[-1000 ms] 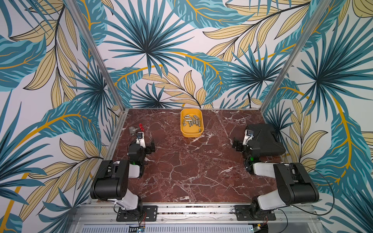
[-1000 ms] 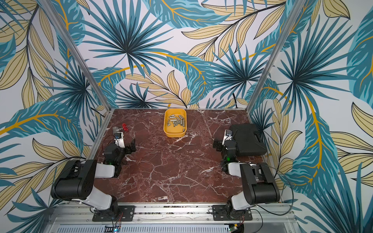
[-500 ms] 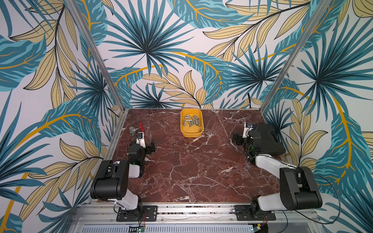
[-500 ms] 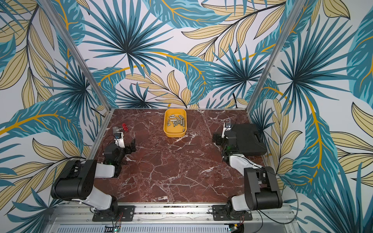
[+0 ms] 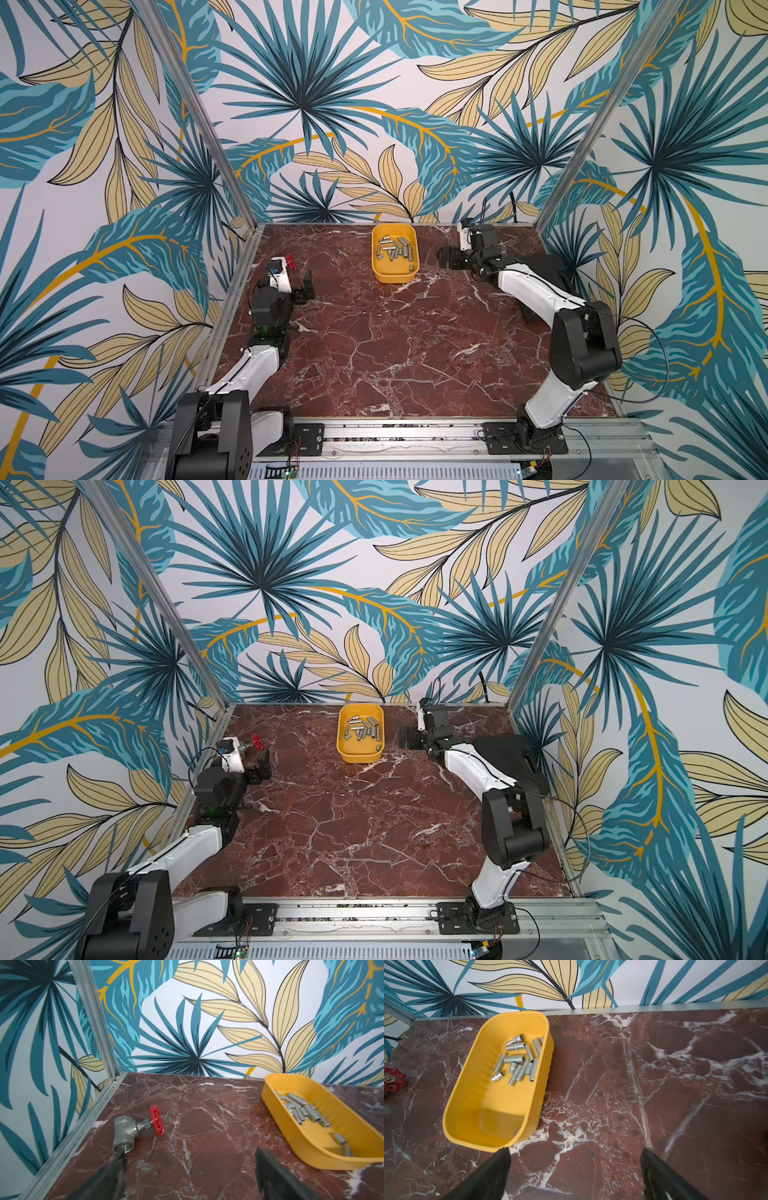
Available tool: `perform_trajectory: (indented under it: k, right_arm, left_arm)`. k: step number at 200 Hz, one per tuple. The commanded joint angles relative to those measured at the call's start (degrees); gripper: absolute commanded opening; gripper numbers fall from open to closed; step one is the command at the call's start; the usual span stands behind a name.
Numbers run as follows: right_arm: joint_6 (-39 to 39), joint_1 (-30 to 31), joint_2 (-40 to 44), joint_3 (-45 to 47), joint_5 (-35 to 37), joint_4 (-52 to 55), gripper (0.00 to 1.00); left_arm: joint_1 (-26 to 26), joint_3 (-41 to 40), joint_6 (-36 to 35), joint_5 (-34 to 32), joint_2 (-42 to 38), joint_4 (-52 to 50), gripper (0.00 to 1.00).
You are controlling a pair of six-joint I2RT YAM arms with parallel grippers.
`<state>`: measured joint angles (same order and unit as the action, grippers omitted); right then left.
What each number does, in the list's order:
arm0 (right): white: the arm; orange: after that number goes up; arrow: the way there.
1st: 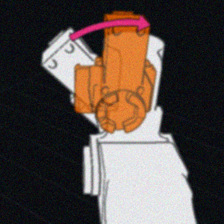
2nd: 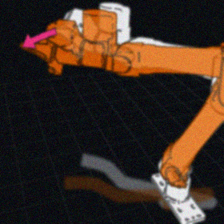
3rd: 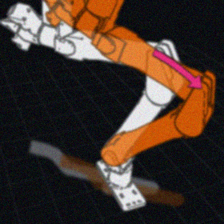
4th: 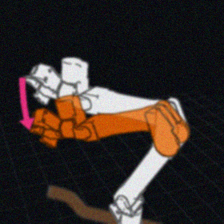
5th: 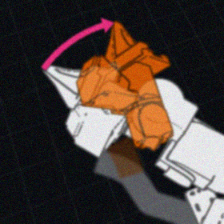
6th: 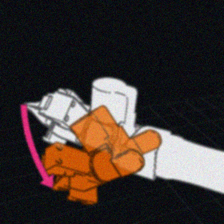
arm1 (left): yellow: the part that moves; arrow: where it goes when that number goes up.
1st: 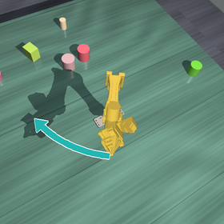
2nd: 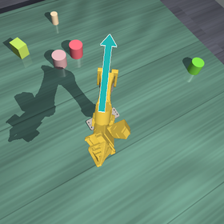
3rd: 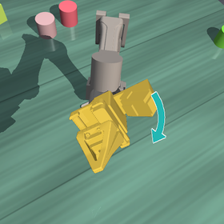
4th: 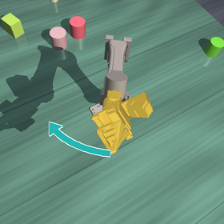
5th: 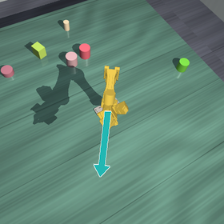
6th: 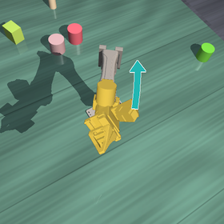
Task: Take out the socket from the storage box
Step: Move the storage box to the center of the board.
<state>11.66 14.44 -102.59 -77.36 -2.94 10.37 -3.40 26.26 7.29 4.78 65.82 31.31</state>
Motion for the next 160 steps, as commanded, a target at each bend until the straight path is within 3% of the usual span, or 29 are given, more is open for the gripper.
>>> perform_trajectory:
  k: [1, 38, 88, 160]
  right_arm:
    - [3.2, 1.5, -4.4, -6.0, -0.8, 6.8, 1.0]
    - [4.2, 3.9, -15.3, -18.9, -0.8, 13.7, 0.93]
    - [4.9, 5.4, -25.8, -31.7, 2.4, 22.1, 0.81]
    - [5.9, 5.8, -30.8, -35.9, 2.6, 24.8, 0.35]
  left_arm:
    - [0.3, 4.4, 7.7, 5.7, -1.3, -14.4, 0.95]
    - [2.7, 6.0, 15.9, 10.8, -1.2, -22.8, 0.88]
    - [11.8, 2.9, 19.5, 7.0, 0.2, -22.5, 0.84]
    - [20.6, 2.0, 24.0, 4.1, 3.2, -22.4, 0.85]
